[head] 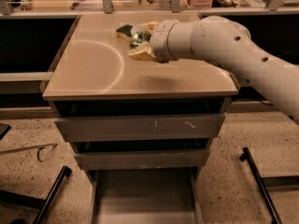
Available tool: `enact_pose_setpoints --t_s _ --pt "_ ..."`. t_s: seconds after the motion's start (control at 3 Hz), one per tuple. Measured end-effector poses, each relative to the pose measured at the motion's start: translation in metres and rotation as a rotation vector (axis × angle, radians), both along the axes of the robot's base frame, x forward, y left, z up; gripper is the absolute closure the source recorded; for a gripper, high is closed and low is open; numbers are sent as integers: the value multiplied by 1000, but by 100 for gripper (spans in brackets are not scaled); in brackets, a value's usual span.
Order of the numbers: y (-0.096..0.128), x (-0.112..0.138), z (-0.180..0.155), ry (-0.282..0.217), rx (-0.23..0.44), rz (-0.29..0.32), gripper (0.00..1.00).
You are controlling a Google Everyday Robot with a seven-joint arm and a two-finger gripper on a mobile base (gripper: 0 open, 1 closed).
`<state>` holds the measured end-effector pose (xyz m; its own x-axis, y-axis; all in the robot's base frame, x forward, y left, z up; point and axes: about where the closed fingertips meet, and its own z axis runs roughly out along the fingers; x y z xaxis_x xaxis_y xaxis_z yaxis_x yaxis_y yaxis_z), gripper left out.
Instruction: Pick green can from bottom drawer and place on counter
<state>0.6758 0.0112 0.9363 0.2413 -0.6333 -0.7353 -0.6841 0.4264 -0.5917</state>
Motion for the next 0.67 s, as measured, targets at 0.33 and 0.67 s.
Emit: enact_pose_setpoints --t_s 0.33,0.67 --pt "0 18 -28 137 27 32 100" --pt "2 26 -57 250 38 57 100"
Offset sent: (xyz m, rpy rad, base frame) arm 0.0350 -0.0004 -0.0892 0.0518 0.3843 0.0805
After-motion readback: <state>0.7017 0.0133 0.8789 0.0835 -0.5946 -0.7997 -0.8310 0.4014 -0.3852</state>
